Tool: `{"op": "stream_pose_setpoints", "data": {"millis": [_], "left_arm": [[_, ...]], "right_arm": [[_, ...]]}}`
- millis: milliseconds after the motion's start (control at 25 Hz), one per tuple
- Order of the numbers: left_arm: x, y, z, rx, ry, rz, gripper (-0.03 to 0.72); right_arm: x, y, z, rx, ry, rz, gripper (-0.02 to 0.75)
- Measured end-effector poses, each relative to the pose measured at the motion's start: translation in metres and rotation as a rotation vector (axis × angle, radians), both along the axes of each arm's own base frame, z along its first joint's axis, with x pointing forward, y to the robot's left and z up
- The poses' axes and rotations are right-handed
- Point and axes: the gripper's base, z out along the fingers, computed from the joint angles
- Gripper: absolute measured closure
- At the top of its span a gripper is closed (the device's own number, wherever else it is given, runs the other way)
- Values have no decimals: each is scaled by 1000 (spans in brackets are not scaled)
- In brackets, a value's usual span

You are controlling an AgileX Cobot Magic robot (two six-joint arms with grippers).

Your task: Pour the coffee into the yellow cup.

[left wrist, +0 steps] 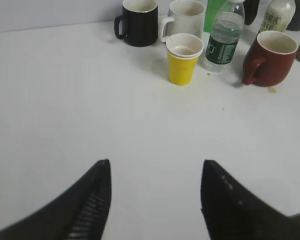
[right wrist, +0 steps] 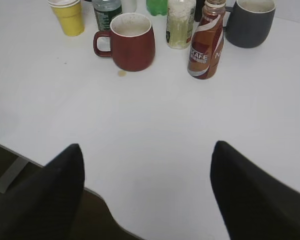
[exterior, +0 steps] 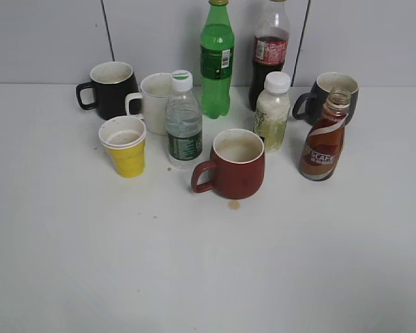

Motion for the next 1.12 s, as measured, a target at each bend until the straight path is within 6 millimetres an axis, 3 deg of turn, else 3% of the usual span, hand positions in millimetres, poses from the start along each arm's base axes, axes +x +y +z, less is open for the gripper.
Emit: {"op": "stream_pose_setpoints", "data": {"millis": [840,1120], "left_arm": [[4,-2,-2,-2,-27,7,334],[2,-3,-2,0,-37,241,407]], "right_arm": [[0,1,0,3,0,-47,150],[3,3,0,5,-2,-259,150]]}}
